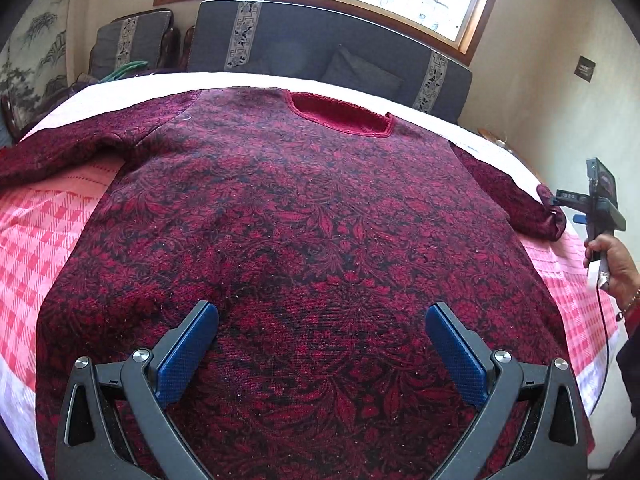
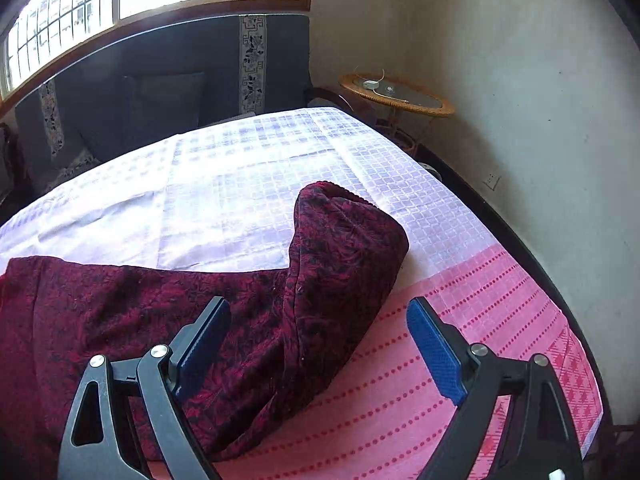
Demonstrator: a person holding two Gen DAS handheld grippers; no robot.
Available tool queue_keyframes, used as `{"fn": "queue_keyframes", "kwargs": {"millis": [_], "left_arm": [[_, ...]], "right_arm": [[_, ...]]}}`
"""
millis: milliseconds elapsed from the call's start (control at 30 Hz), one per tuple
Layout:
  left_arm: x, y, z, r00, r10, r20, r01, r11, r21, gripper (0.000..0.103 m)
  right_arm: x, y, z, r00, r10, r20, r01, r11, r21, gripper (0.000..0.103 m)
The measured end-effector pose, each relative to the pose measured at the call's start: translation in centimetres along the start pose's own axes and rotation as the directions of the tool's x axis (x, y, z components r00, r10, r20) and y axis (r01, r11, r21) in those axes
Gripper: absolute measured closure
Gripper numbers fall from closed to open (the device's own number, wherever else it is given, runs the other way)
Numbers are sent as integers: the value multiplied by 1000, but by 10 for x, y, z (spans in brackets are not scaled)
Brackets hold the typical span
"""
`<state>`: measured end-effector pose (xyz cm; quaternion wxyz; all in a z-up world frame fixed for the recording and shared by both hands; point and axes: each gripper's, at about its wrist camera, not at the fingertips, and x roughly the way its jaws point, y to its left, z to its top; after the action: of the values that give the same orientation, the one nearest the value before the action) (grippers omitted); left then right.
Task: Fold small clothes
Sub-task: 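Grasp the sweater sleeve cuff with the right gripper and lift it, then fold the held sleeve across the sweater body with the right gripper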
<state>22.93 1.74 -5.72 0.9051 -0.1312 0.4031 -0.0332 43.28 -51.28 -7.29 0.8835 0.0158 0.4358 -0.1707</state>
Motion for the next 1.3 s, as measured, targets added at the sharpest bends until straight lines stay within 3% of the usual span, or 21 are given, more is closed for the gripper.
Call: {"fn": "queue_keyframes", "kwargs": {"millis": [33, 100, 133, 267, 400, 467, 667, 800, 967, 1033, 1133, 1300], "left_arm": [[0, 1, 0, 1000, -4, 2, 4, 1000, -3, 0], [0, 3, 0, 1000, -14, -2, 14, 1000, -10, 0], [1, 3, 0, 1000, -19, -6, 19, 1000, -13, 0], [1, 7, 1, 999, -43, -7, 43, 998, -35, 0], [-1, 11, 1, 998, -58, 1, 58, 997, -49, 0], [-3, 12, 1, 998, -63, 10, 64, 996, -57, 0], [-34, 29, 6, 995, -39, 89, 46, 996, -79, 0], [-62, 50, 15, 986, 16, 165, -1, 996, -88, 0], [-72, 82, 16, 977, 91, 191, -74, 993, -94, 0], [-71, 96, 13, 976, 108, 189, -89, 990, -110, 0], [-65, 112, 6, 978, 125, 165, -102, 985, -143, 0], [-59, 134, -1, 990, 64, 127, -31, 967, -252, 0]], "right_arm": [[9, -1, 3, 1000, 2, -16, -2, 1000, -1, 20], [20, -8, 7, 999, 18, -37, -18, 1000, 19, 58], [22, -16, 8, 999, 30, -45, -28, 998, 50, 88], [8, -50, 3, 984, 174, 23, -175, 962, 210, 89], [-26, -55, -1, 905, 403, 135, -425, 851, 309, 91], [-48, -37, 1, 871, 464, 161, -492, 818, 300, 93], [-114, 78, 6, 721, 671, 173, -693, 701, 171, 92], [-149, 183, -12, 617, 780, 103, -787, 614, 62, 92], [-153, 296, -56, 533, 845, -32, -845, 534, 9, 93], [-152, 330, -76, 516, 853, -74, -856, 518, 6, 93], [-151, 369, -96, 525, 844, -113, -850, 525, -25, 93], [-146, 391, -110, 528, 843, -103, -848, 529, -15, 93]]}}
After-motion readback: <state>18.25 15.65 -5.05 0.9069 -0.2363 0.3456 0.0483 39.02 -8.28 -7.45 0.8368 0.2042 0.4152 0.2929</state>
